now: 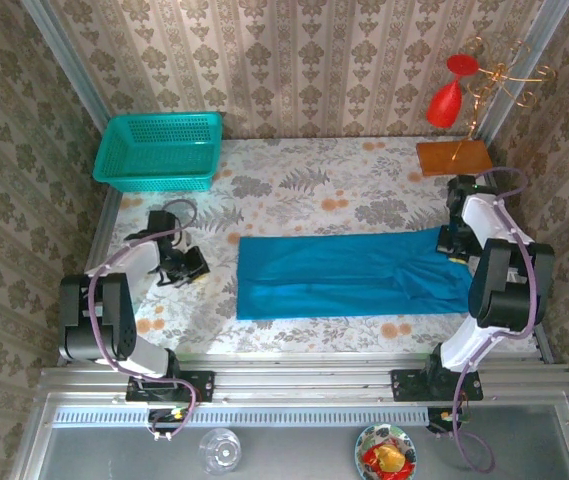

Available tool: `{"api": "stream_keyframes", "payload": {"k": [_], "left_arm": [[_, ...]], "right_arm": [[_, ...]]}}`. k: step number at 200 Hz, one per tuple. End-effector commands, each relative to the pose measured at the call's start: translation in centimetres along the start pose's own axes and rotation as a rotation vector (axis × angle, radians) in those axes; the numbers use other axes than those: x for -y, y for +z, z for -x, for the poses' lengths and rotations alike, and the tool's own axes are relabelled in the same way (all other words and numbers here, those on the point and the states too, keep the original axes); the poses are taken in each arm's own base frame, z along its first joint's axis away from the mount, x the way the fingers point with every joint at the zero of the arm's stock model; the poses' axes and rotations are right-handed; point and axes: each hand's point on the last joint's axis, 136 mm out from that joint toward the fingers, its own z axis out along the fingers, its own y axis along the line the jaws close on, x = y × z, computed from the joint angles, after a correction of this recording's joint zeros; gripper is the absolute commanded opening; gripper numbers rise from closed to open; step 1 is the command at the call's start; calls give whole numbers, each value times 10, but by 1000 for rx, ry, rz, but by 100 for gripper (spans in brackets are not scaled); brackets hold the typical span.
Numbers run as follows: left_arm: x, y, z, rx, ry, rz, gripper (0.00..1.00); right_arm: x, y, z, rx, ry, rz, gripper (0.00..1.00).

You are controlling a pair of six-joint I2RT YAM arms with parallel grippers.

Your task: Fold the inside-out t-shirt

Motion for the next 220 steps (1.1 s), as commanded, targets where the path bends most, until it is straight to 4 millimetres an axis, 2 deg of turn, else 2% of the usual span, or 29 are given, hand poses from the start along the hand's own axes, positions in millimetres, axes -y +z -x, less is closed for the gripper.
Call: {"api": "stream_keyframes", "payload": {"k": [1, 20, 57, 92, 132, 174, 220], "left_arm": [[22, 9, -7, -35, 44, -43, 11], [38, 20, -14, -63, 72, -81, 9], [69, 35, -29, -100, 140, -131, 7], [70, 50, -38, -142, 151, -109, 2], [77, 58, -44, -164, 174, -113, 0], [79, 65, -47, -175, 175, -118, 0], [82, 68, -50, -182, 185, -121, 0]], "right_arm": [[21, -28, 1, 41, 1, -65, 0], [-2, -38, -12, 12, -18, 58, 0], [-57, -55, -52, -70, -69, 279, 0], [-126, -80, -90, -119, -141, 477, 0], [-201, -111, -121, -128, -262, 580, 0], [-264, -138, -143, -124, -373, 620, 0], [-319, -157, -153, -117, -437, 665, 0]]}}
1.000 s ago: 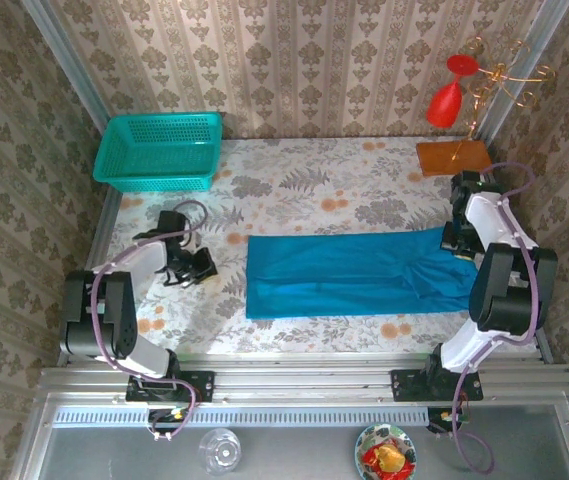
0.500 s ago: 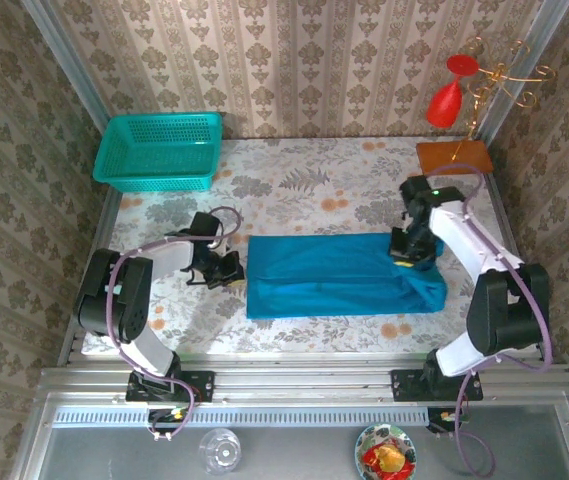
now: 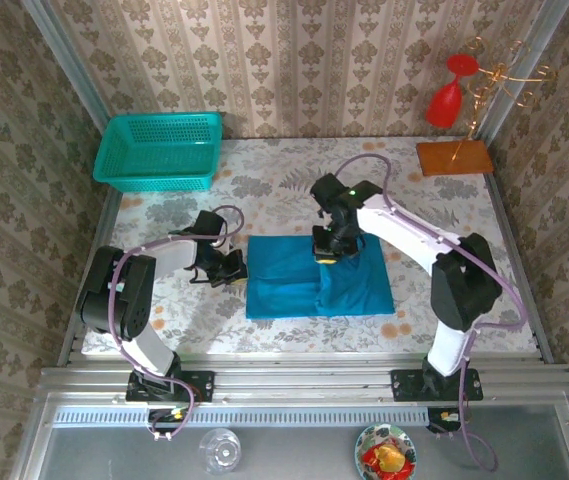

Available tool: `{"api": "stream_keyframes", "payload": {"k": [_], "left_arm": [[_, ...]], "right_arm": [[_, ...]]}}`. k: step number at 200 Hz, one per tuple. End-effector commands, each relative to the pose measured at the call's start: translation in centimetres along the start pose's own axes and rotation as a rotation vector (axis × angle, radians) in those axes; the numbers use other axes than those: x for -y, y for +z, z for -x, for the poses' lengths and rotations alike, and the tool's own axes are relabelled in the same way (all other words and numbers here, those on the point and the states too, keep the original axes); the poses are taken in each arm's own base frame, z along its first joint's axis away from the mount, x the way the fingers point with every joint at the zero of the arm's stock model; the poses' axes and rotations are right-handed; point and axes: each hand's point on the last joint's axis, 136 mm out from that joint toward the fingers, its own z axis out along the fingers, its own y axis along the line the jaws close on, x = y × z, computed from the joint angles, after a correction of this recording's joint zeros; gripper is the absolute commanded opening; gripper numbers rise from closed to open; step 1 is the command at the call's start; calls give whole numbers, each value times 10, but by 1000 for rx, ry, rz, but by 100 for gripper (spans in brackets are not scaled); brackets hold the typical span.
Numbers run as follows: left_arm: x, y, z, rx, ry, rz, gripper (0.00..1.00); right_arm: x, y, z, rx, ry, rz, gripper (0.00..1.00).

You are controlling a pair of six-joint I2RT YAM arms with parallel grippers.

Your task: Fold the inside-out t-shirt

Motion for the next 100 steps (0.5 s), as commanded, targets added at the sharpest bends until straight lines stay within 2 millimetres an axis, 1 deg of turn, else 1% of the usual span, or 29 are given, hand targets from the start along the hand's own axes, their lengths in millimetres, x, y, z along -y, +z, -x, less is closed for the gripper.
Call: {"api": "stream_keyframes", "payload": {"k": [1, 52, 77, 100], "left_arm": [[9, 15, -5, -33, 16, -21, 0], [6, 17, -9, -43, 19, -12, 0], [5, 17, -9, -40, 20, -11, 0], [4, 18, -9, -42, 18, -7, 0]], "right_arm": [[-29, 5, 7, -8, 9, 54, 0], [-62, 22, 24, -24, -10, 103, 0], [-74, 31, 25, -52, -20, 127, 0], [-88, 33, 25, -66, -31, 166, 0]]}}
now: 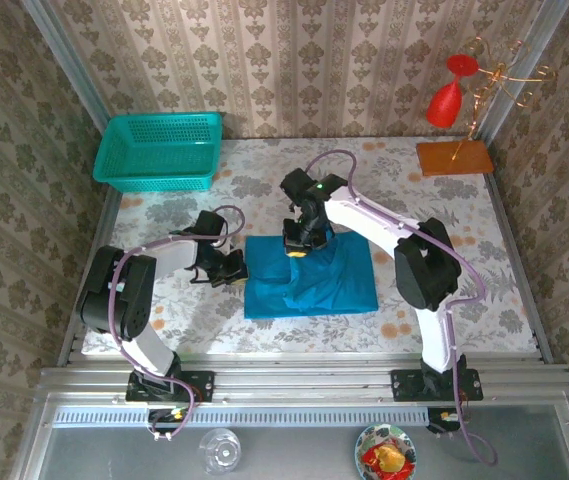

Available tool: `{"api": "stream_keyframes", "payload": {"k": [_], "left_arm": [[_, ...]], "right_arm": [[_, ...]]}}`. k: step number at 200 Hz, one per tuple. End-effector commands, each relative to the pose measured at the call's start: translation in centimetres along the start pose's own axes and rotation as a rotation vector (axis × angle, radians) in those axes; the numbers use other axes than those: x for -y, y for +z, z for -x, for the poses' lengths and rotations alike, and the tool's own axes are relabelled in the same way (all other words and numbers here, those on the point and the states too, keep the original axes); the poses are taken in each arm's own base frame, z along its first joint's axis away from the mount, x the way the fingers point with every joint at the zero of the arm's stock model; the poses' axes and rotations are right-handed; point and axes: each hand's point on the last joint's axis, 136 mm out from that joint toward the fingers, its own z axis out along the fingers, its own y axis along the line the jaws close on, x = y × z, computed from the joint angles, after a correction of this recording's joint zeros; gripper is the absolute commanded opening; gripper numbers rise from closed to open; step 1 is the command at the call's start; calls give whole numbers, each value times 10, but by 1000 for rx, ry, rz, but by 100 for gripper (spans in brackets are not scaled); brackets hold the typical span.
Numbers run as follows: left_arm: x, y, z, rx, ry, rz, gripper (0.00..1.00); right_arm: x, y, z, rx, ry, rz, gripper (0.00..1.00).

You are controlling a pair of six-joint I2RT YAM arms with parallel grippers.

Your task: Fold the inside-out t-shirt

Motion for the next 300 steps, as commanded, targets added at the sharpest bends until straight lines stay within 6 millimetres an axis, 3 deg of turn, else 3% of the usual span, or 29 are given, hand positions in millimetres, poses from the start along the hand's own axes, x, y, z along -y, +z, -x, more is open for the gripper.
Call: {"api": "stream_keyframes", "payload": {"k": [1, 59, 155, 200, 224, 248, 277, 300], "left_arm": [[4, 17, -8, -43, 16, -8, 0], [2, 18, -8, -47, 18, -2, 0], [-3, 14, -6, -40, 25, 48, 0], [-2, 15, -5, -42, 26, 46, 0], [-2, 13, -6, -41, 27, 50, 0], [-12, -5, -12, -44, 20, 124, 0], [-38, -44, -22, -1, -8, 247, 0], [-36, -67, -25, 54, -1, 228, 3]], "right_arm": [[-28, 0, -2, -22, -16, 89, 0], [-48, 0, -6, -42, -30, 161, 0], [-53, -34, -23, -24, -75, 179, 0], [-63, -29, -27, -47, -89, 213, 0], [-66, -17, -22, -58, -82, 223, 0], [-77, -1, -8, -65, -82, 253, 0], [-96, -1, 5, -52, -111, 304, 22], [-101, -17, 8, -25, -146, 315, 37]]}}
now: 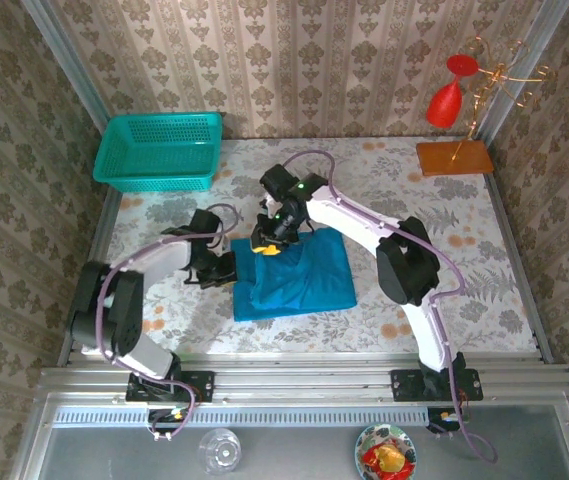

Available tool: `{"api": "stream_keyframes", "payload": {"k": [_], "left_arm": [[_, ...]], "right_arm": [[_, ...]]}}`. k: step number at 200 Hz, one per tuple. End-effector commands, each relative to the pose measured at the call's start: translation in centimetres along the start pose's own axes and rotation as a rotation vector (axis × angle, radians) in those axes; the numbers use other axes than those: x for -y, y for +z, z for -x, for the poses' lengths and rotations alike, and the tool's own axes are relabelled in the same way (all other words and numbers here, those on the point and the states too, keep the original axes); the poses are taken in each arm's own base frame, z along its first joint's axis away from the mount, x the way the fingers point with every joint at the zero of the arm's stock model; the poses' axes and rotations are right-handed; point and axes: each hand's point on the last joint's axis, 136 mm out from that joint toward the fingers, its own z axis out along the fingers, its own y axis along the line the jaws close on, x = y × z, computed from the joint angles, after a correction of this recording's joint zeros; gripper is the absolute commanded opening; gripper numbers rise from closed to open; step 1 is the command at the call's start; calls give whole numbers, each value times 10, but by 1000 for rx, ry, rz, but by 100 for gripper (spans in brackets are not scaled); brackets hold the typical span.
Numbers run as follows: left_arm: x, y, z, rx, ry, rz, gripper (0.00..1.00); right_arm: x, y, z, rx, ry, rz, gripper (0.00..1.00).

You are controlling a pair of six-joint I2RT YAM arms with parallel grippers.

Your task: Fold the inside-out t-shirt

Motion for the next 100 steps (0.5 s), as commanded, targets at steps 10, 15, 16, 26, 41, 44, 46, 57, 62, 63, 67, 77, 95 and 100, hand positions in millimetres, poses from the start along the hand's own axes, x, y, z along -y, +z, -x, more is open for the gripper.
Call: {"api": "stream_keyframes", "payload": {"k": [10, 15, 16, 26, 41, 44, 46, 57, 62, 63, 67, 77, 95, 100], "left_arm": [[-13, -34, -13, 44, 19, 43, 6], [-9, -37, -11, 58, 26, 23, 6], [-8, -38, -11, 60, 26, 17, 6], [1, -43, -10, 75, 31, -31, 8], [20, -46, -11, 80, 43, -123, 11], [23, -46, -12, 77, 47, -140, 12], [25, -45, -12, 75, 48, -150, 13], [38, -44, -18, 56, 63, -197, 16], [42, -43, -21, 42, 70, -207, 17], [42, -42, -22, 38, 72, -209, 17], [45, -41, -25, 28, 80, -215, 18], [51, -38, -34, -2, 100, -217, 19], [53, -33, -46, -32, 123, -203, 23], [56, -32, -51, -41, 140, -203, 24]], "right_arm": [[-24, -27, 1, 28, -71, 54, 38], [-22, -31, 0, 32, -72, 44, 39], [-21, -32, 0, 33, -73, 43, 39], [-14, -38, -2, 42, -72, 20, 39], [1, -47, -6, 58, -61, -17, 39], [5, -49, -7, 60, -57, -26, 39], [8, -51, -8, 61, -54, -31, 39], [25, -57, -14, 69, -35, -64, 39], [35, -59, -17, 69, -23, -80, 39], [37, -59, -18, 67, -21, -83, 39], [46, -60, -21, 65, -8, -97, 39], [65, -64, -30, 61, 19, -128, 39], [98, -65, -50, 38, 66, -162, 39], [105, -65, -56, 26, 74, -166, 39]]}}
